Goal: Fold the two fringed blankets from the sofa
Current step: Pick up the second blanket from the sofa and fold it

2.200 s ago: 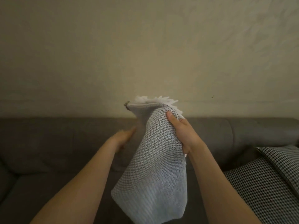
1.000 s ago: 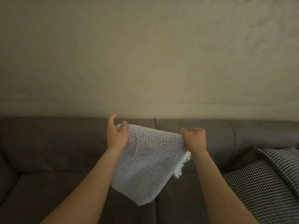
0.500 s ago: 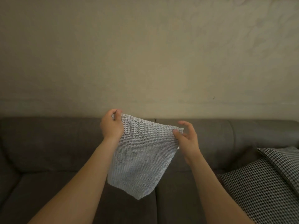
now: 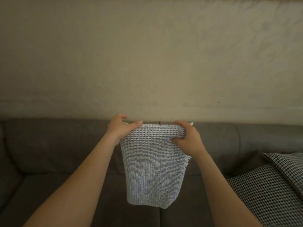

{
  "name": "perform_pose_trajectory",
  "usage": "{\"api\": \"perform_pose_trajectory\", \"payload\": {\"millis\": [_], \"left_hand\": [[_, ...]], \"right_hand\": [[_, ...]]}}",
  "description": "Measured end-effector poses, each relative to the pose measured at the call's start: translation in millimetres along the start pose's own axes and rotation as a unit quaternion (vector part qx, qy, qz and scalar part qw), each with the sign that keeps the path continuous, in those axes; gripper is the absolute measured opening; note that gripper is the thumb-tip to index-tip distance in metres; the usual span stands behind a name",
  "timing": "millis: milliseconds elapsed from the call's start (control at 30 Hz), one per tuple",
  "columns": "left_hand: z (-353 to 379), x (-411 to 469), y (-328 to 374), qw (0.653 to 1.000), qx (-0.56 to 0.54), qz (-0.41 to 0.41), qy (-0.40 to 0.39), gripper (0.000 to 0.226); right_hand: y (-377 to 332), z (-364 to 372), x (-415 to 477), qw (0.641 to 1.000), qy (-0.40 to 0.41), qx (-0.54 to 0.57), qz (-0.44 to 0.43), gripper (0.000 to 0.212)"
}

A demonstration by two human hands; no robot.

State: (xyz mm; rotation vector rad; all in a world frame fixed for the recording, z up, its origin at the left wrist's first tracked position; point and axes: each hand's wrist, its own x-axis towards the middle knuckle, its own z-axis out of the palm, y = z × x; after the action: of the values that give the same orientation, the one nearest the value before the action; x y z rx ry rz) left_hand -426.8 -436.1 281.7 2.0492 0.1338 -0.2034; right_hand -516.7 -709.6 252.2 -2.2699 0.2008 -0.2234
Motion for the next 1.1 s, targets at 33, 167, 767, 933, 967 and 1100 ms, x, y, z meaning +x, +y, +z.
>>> {"api": "perform_pose_trajectory", "payload": {"millis": [33,167,767,933,967,1100], "left_hand": [[-2,-4,3,0.999,0.023,0.014,-0.029,0.093],[-3,-12,10,0.964,0.233,0.091,-0.086,0.089],[9,-10,13,0.904,0.267,0.196,0.27,0.021],[17,-21,11,0.931,0.223,0.072,0.279,0.051],[20,-27,12,0.945,0.202,0.065,0.249,0.053],[43,-69,22,0.993,-0.024,0.035,-0.113,0.035]], "right_hand": [[1,2,2,0.999,0.014,-0.033,0.001,0.069],[7,6,5,0.98,0.018,-0.193,0.045,0.068],[-22,-7,-22,0.965,-0.016,0.26,0.032,0.029],[-57,-9,-16,0.969,0.063,0.233,-0.049,0.029],[-62,-9,-13,0.972,0.077,0.216,-0.053,0.029],[-76,0,-4,0.985,0.13,0.111,-0.04,0.028]]}}
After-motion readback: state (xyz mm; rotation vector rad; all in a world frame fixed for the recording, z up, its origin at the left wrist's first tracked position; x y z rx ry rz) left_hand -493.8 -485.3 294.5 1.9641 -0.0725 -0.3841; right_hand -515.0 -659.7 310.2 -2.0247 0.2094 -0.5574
